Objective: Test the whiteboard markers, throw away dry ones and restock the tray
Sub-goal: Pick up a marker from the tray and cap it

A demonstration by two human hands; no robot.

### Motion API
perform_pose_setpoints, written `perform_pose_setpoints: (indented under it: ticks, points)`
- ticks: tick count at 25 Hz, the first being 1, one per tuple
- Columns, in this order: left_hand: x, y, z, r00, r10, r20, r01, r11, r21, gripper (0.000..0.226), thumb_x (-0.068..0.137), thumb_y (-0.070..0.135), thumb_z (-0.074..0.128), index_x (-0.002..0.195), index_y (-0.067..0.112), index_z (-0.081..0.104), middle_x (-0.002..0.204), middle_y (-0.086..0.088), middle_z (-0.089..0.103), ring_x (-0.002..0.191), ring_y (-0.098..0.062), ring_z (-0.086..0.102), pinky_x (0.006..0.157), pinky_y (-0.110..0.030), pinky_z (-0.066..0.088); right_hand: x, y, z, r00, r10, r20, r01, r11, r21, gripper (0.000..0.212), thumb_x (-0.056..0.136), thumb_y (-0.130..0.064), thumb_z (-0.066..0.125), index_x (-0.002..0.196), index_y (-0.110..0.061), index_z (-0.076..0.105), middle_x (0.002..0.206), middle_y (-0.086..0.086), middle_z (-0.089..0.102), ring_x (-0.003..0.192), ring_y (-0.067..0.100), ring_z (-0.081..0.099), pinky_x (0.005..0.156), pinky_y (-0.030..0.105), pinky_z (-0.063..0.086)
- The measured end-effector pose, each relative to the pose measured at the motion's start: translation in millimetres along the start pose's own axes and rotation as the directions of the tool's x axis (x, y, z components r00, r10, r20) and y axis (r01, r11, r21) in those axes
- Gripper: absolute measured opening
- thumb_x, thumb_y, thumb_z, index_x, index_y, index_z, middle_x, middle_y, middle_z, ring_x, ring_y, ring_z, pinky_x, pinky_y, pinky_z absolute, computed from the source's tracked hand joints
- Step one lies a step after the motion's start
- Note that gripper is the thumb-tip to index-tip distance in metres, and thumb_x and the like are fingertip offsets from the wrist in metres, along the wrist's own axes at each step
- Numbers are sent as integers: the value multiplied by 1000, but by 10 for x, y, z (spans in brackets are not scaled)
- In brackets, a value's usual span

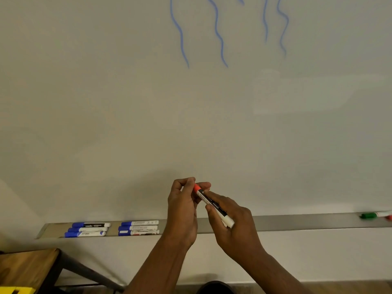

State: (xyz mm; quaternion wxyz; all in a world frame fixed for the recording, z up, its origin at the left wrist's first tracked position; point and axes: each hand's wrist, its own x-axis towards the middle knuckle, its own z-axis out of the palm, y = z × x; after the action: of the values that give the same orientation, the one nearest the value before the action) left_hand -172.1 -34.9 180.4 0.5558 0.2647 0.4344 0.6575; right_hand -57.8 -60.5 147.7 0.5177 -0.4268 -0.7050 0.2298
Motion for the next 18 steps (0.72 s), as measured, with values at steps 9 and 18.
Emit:
perform_pose_setpoints:
  ticks: [9, 18]
  points:
    - [55, -526, -212, 986, -160, -46, 166, 928, 335, 18, 99, 25, 50, 101, 11, 60, 99, -13, 70, 94, -24, 67, 87, -35, 54, -250, 237, -73, 983, 167, 71, -169, 986, 15, 30, 93, -30, 56, 119, -23, 67, 104, -14, 71, 88, 2, 66, 72, 7, 47]
    - [223, -1246, -592, 965, -142, 220, -184, 230, 956, 39, 97, 33, 48, 135, 24, 47, 143, 3, 49, 129, -16, 47, 102, -29, 38, -1103, 954, -154, 791, 609, 60, -598, 790, -134, 6, 91, -26, 64, 94, -30, 61, 79, -14, 69, 62, 6, 65, 52, 11, 45]
